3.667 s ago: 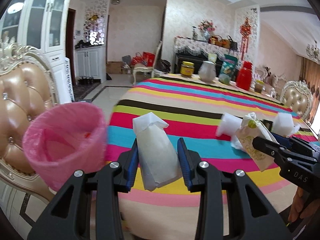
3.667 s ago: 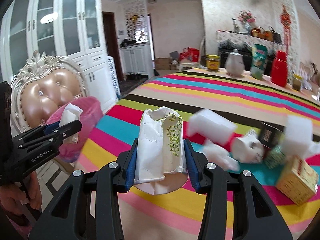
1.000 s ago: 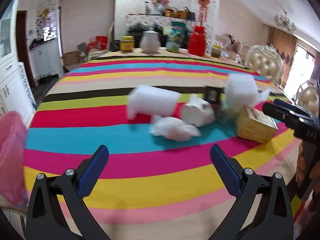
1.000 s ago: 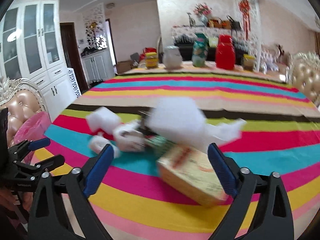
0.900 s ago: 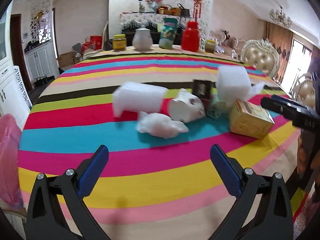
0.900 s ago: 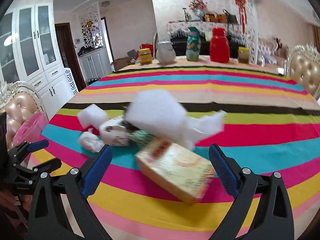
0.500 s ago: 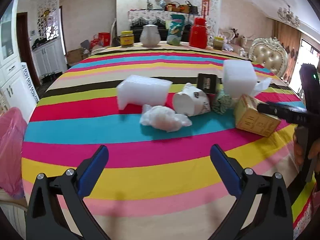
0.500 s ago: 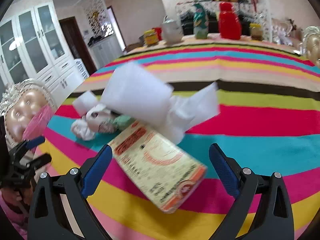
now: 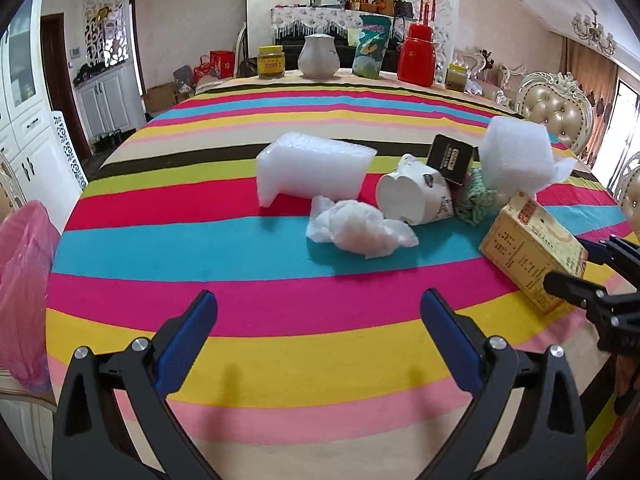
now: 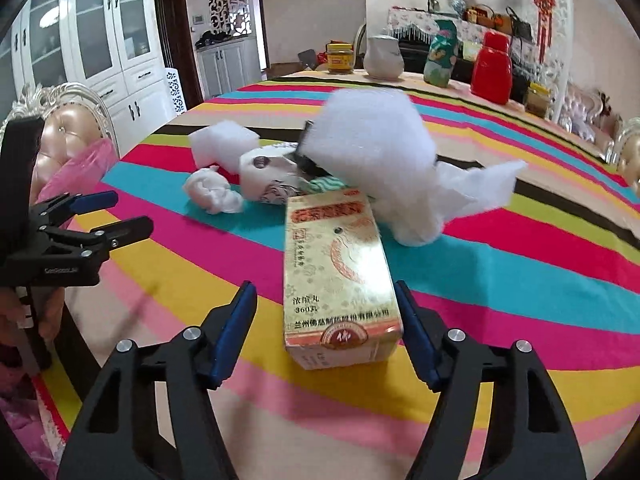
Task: Collect trash
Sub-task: 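Grasp the yellow medicine box with the right gripper while the left grasps the crumpled tissue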
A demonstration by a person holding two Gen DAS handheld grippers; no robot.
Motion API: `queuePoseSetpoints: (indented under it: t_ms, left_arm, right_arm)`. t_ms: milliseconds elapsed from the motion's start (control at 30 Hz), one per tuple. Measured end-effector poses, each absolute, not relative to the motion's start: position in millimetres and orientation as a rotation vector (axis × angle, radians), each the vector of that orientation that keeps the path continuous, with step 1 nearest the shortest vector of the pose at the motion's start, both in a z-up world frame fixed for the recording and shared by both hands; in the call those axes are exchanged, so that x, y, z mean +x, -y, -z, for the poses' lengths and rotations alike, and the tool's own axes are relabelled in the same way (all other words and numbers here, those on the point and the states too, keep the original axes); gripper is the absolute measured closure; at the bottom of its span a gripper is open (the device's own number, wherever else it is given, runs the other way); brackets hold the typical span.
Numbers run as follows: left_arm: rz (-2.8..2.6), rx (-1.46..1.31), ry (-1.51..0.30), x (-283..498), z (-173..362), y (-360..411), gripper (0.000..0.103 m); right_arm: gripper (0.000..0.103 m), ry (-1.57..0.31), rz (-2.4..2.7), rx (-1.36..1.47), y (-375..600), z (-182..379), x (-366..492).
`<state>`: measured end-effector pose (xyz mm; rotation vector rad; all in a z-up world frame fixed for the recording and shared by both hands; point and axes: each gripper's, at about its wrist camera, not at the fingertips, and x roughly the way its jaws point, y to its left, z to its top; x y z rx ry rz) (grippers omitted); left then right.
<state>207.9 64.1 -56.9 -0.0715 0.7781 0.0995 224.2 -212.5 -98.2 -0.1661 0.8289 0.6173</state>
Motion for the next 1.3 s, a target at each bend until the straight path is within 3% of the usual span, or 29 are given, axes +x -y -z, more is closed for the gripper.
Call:
queuePoseSetpoints:
  t_ms: [133,167,200,467,633,833,900,1300]
  left_arm:
    - [-0.099,-0.085,-0.784,216.6,58.1,-67.8,0.005]
    - [-0.103,-0.09,-0.789,220.9,58.6,-69.3,0.005]
    - [-0.101,-0.099,-0.794,224.3,59.0,-70.4,0.005]
    - [-0.098,-0.168,-0.823,257.8,62.3,-68.6,0.005]
    - [-0.116,-0.192,-0.83,276.6,63.1,-64.7,0.01]
    - [-0.073,-0.173,-0.885,295.5,74.5,-54.3,0.042]
    - [-0.041,-0.172,-0.872,292.7,72.2,-49.9,0.072]
    - [-0.044,-0.049,-0.738,237.1,51.6,-23.5,0.076]
  right_arm:
    - [0.038,-0.823,-0.567,-0.182,201.2,101.8,229.5]
    - [0.049,-0.818,-0.558,-0.183,198.9,102.9,230.1]
    - [0.053,-0.821,-0.555,-0.185,198.2,103.8,231.1]
    - [0.053,-0.746,-0.495,-0.152,208.9,94.7,225.7]
    - [0.053,-0.744,-0.491,-0.112,215.1,93.5,228.9]
    - [0.053,-0.736,-0.503,-0.103,215.7,92.9,229.2]
    - [0.053,-0.732,-0.505,-0.098,216.8,92.6,228.6]
    - [0.053,-0.712,-0.508,-0.093,221.1,91.1,225.3]
